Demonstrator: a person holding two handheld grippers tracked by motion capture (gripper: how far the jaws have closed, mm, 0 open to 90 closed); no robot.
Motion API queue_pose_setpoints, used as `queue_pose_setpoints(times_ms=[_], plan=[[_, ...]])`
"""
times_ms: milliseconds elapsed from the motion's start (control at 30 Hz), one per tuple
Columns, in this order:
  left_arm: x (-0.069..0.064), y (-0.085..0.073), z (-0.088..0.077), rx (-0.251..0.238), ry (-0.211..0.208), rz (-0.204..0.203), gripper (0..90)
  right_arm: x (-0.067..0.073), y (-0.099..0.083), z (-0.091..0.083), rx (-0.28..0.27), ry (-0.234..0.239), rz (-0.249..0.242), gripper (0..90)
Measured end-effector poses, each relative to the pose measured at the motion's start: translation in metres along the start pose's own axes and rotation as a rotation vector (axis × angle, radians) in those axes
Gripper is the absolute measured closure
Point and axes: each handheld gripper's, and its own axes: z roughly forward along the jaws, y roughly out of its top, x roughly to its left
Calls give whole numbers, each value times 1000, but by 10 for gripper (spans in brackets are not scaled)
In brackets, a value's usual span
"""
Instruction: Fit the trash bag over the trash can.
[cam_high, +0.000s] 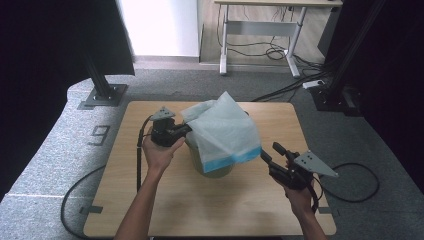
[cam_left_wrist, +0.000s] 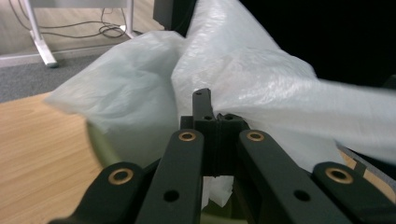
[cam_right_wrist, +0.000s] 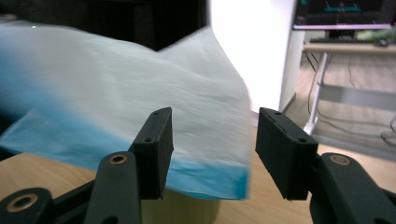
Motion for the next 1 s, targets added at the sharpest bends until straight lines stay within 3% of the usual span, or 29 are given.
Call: queue_pose_setpoints(times_ms=[100,167,500,600,633,700,733,900,1000], plan=[[8,-3,-1,3,4,-21,895,-13,-10,8,38,-14,36,426],[11,-5,-1,6,9,-32,895,-16,-16,14,53,2,59,409],[15,-6,0,4,17,-61,895,-8,-41,49,76,118,142,363],[15,-7,1,-1,4,-71,895,-6,-47,61,58,197,178,497],[15,-7,1,-2,2,-71,895,-6,-48,63,52,224,185,611],[14,-6,2,-3,-8,-69,895,-5,-45,62,34,230,174,803],[13,-6,3,-5,-13,-68,895,-4,-43,61,26,222,164,850],[3,-2,11,-2,-54,-53,894,-13,-19,40,-36,138,155,883],[-8,1,20,18,-82,-33,894,-19,-3,28,-69,122,160,883]])
